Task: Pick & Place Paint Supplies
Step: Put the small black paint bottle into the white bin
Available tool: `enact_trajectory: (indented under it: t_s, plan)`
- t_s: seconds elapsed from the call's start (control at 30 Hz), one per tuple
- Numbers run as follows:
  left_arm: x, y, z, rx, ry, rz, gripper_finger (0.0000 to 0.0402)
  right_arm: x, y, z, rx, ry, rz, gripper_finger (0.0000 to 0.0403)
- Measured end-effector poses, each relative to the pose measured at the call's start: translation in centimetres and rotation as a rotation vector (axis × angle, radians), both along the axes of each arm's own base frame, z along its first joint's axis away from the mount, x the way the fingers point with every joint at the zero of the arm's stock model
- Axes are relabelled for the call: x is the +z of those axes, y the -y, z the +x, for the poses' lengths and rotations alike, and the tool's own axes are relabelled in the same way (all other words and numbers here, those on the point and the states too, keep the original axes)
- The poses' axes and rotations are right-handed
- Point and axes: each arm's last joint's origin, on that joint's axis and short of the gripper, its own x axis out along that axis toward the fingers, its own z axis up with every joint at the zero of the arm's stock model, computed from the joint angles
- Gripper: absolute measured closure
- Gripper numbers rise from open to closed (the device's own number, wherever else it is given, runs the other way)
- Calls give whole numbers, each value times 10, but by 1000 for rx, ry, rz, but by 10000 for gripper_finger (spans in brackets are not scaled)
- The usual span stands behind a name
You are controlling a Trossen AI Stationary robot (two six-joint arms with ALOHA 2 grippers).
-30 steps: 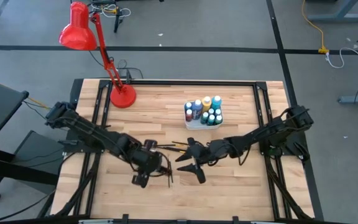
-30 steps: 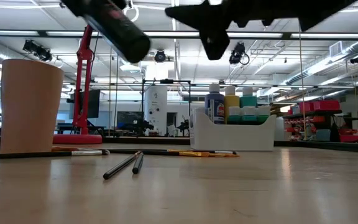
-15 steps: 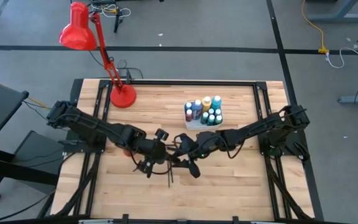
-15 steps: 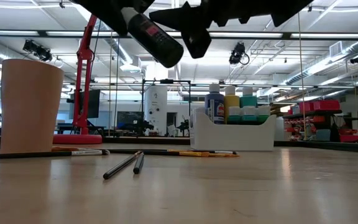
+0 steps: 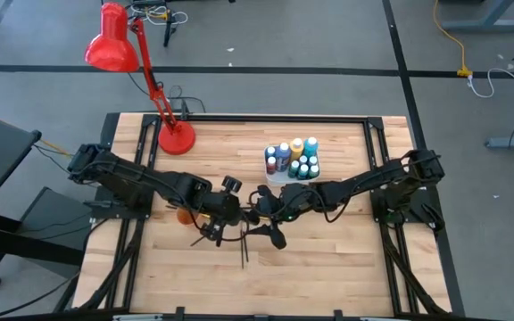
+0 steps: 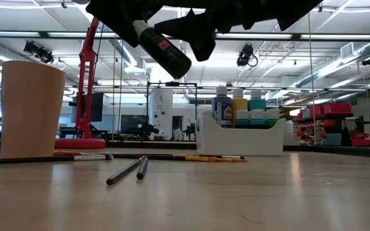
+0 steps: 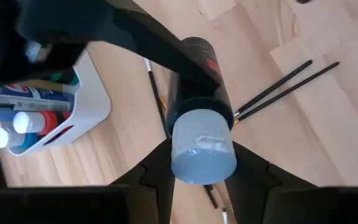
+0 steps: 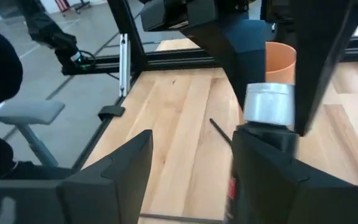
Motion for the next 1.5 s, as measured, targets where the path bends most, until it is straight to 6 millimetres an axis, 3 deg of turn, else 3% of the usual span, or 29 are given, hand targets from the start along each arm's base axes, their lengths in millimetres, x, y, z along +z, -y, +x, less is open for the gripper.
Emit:
enact_trajectory:
  t_s: [0.3,0.43,0.67,0.97,1.17,1.37,1.5]
  plan:
    - [1,2,0,-16,5,-16,281,6,9,-6,-193,-31,-110,183]
    - [3,1,4,-27,52,40,281,1,16,-4,-157,-72,17,179]
    - [7,-3,10,-88,115,122,277,1,20,-1,-79,-55,21,183]
    - [7,-4,10,-149,102,188,278,0,28,0,-114,-54,8,230]
    - [8,-4,11,-128,120,201,267,0,28,-1,-76,-52,3,260]
    - [8,-3,12,-54,140,145,256,-1,26,-2,-81,-97,34,246]
    - [10,-3,14,0,173,110,241,-13,28,-7,-136,-216,9,249]
